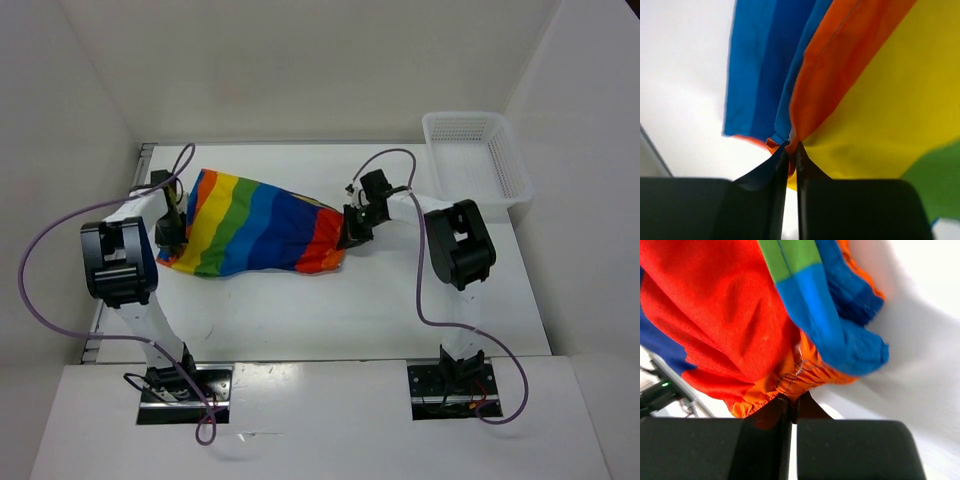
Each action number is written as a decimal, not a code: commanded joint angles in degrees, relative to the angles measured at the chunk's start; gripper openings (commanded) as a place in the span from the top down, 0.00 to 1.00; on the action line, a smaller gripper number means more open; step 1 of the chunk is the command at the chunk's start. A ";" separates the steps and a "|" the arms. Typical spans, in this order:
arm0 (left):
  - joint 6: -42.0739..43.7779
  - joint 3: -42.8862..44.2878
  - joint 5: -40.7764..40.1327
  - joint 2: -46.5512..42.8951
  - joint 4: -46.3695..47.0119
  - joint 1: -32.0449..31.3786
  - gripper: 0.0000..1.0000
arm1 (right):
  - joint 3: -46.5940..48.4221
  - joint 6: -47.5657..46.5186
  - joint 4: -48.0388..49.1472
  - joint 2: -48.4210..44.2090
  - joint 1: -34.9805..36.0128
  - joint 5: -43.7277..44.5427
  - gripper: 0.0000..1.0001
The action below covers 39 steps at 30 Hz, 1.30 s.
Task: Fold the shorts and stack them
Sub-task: Fold the shorts
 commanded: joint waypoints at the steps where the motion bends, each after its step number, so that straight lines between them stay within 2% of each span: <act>1: 0.05 0.93 2.83 -8.01 -8.30 0.11 0.83 | 1.62 -6.49 -1.75 -2.98 -3.43 6.86 1.00; 4: 0.05 3.21 5.20 -11.97 -10.51 0.11 0.66 | 1.09 -17.90 -4.29 -4.21 -4.58 11.77 1.00; 6: 0.05 5.67 9.15 -12.51 -11.30 -0.50 0.62 | 0.48 -25.62 -5.62 -4.22 -4.58 13.20 1.00; 9: 0.05 6.91 13.90 -10.84 -10.69 -1.90 0.60 | -0.06 -30.31 -7.02 -4.22 -4.58 13.82 1.00; 15: 0.05 6.38 15.14 -4.69 -4.45 -6.83 0.60 | -0.06 -31.64 -7.03 -4.74 -4.58 14.87 1.00; 19: 0.05 6.38 8.83 0.75 -2.16 -8.24 0.58 | -0.06 -32.17 -7.55 -5.97 -4.58 15.40 1.00; 21: 0.05 4.63 4.88 0.76 -0.58 -8.24 0.58 | -0.06 -32.69 -7.55 -6.50 -4.58 16.01 1.00; 25: 0.05 0.33 2.40 1.29 3.02 -8.24 0.55 | -0.06 -33.31 -7.55 -6.50 -4.58 16.71 1.00; 26: 0.05 -0.20 2.40 2.07 3.03 -8.24 0.56 | -0.06 -33.84 -7.55 -6.50 -4.58 17.41 1.00; 28: 0.05 -1.43 4.32 3.14 3.03 -8.24 0.67 | 0.64 -33.84 -7.55 -6.50 -4.58 18.20 1.00; 29: 0.05 -1.44 5.02 3.83 3.03 -8.24 0.86 | 1.34 -33.84 -7.55 -6.50 -4.58 19.08 1.00; 30: 0.05 -1.44 5.64 3.84 3.55 -8.24 0.93 | 1.35 -33.84 -6.94 -5.98 -4.58 19.09 1.00; 31: 0.05 -1.96 5.65 3.84 3.56 -8.24 0.96 | 2.74 -33.84 -6.42 -5.98 -4.58 19.96 0.95; 32: 0.05 -1.96 5.65 3.32 3.56 -8.24 0.97 | 3.36 -33.84 -6.41 -5.98 -4.58 20.49 0.84; 33: 0.05 -2.66 5.65 2.36 4.08 -8.24 0.98 | 4.85 -33.84 -6.41 -5.98 -4.58 20.50 0.69; 36: 0.05 -4.15 6.52 -0.11 3.29 -8.24 0.98 | 6.97 -33.31 -7.11 -7.55 -4.58 18.92 0.56; 39: 0.05 -6.26 7.67 -3.09 1.81 -8.24 0.98 | 6.89 -31.47 -9.66 -11.32 -5.11 12.62 0.49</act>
